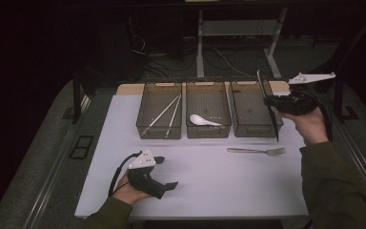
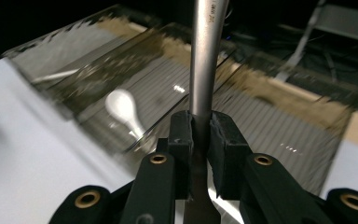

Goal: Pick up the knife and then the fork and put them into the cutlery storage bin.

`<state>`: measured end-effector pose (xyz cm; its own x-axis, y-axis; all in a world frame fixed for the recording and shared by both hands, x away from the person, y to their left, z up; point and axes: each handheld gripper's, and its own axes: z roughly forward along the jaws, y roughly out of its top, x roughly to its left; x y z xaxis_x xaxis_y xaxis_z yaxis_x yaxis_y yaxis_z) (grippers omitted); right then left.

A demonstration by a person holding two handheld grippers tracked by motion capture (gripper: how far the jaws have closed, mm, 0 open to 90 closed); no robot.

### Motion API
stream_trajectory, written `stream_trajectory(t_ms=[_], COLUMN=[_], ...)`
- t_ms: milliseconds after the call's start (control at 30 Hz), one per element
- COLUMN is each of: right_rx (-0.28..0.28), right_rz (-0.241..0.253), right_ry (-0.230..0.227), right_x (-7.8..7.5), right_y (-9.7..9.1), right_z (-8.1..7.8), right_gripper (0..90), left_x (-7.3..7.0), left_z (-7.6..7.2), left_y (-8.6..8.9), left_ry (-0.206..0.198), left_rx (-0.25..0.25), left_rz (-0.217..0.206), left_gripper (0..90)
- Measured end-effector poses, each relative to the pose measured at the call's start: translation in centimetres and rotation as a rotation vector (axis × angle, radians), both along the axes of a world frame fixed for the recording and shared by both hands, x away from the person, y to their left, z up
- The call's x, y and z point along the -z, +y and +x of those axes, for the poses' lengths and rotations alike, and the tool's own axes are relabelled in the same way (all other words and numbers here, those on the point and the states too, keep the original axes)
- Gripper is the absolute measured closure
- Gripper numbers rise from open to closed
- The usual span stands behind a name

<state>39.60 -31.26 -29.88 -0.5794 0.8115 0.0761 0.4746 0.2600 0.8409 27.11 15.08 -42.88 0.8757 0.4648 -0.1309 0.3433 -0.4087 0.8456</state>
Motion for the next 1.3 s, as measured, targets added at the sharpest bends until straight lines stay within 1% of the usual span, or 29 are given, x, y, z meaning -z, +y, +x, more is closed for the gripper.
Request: stream_trajectory(t_ms=[67,167,233,400,467,500,567,633,700,767,867,933,1100,1133,1200,1233,1300], right_rx=[0.015,0.031,0.042,0.065,0.08,0.086,0.088,0.091,0.087,0.086,0.08,0.073,0.064,0.065,0.065,0.061,0.069], right_rz=[0.001,-0.014,-0.01,-0.009,-0.033,-0.037,-0.051,-0.087,-0.105,-0.105,-0.117,-0.13,-0.14,-0.15,-0.147,-0.156,-0.141], right_ry=[-0.016,-0.035,-0.047,-0.071,-0.079,-0.075,-0.051,-0.027,-0.002,0.014,0.041,0.057,0.091,0.095,0.108,0.112,0.108], right_x=[-0.5,-0.7,-0.6,0.1,0.5,0.7,1.4,2.3,3.2,3.8,4.7,5.2,6.3,6.5,7.0,7.3,7.6], right_y=[-0.1,-0.2,-0.2,-0.3,-0.3,-0.4,-0.7,-0.9,-1.0,-1.0,-0.9,-0.8,-0.4,-0.3,-0.2,-0.2,-0.2], right_z=[0.9,2.3,3.2,5.1,5.7,6.0,6.5,6.9,7.1,7.2,7.3,7.5,7.7,7.7,7.8,7.9,7.9], right_gripper=[79.2,79.2,79.1,79.2,79.1,79.2,79.1,79.1,79.1,79.1,79.1,79.1,79.1,79.0,79.0,79.0,79.0], left_x=[0.0,0.0,0.0,0.1,0.1,0.0,0.0,0.1,0.0,0.0,0.0,0.1,0.1,0.1,0.1,0.1,0.1], left_z=[0.0,0.0,0.0,0.0,0.0,0.0,-0.1,-0.1,-0.1,-0.1,-0.1,-0.1,-0.1,-0.1,-0.2,-0.2,-0.2], left_y=[0.0,0.0,0.0,0.0,0.0,0.0,0.0,0.0,0.0,-0.1,-0.1,-0.1,-0.1,-0.1,-0.1,-0.1,-0.1], left_ry=[0.0,0.001,-0.003,0.005,0.006,0.006,0.006,0.005,0.005,0.005,0.006,0.006,0.006,0.006,0.004,0.004,0.005], left_rx=[0.0,0.0,0.005,0.009,0.011,0.011,0.011,0.011,0.016,0.017,0.016,0.017,0.018,0.018,0.018,0.017,0.018], left_rz=[0.001,0.0,0.004,0.005,0.006,0.006,0.003,0.001,0.007,0.008,0.007,0.008,0.007,0.007,0.005,0.005,0.005], left_gripper=[0.0,0.0,0.0,0.0,0.0,0.0,0.0,0.0,0.0,0.0,0.0,0.0,0.0,0.0,0.0,0.0,0.0])
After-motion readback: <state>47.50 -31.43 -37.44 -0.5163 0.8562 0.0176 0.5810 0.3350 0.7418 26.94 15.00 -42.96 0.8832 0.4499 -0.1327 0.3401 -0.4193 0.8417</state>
